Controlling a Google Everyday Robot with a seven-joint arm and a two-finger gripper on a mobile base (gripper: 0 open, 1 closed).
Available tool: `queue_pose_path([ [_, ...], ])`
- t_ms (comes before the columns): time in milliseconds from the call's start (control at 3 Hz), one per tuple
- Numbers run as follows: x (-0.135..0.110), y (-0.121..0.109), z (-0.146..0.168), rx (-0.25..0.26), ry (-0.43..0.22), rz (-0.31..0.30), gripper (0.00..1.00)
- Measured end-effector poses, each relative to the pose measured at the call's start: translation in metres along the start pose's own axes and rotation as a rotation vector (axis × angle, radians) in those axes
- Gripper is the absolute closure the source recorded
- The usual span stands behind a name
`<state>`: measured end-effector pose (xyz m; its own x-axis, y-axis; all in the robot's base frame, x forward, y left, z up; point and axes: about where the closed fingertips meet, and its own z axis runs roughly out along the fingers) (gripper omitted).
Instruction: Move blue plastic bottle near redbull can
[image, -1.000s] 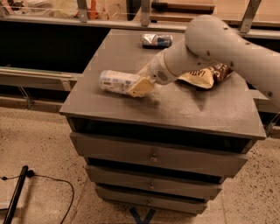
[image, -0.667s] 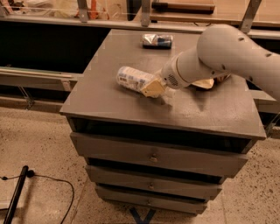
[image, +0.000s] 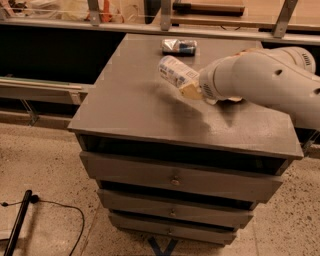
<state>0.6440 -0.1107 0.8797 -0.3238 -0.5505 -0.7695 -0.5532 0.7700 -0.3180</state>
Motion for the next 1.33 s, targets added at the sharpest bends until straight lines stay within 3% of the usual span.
queue_pose_path([
  [333, -0.021, -0.039, 0.004, 0.114, -0.036, -0.005, 1.0],
  [667, -0.026, -0.058, 0.028, 0.143, 0.019, 0.077, 1.0],
  [1000, -0.025, -0.057, 0.061, 0.128, 0.056, 0.188, 1.0],
  [1333, -0.023, -0.053, 0.088, 0.117, 0.049, 0.263, 1.0],
])
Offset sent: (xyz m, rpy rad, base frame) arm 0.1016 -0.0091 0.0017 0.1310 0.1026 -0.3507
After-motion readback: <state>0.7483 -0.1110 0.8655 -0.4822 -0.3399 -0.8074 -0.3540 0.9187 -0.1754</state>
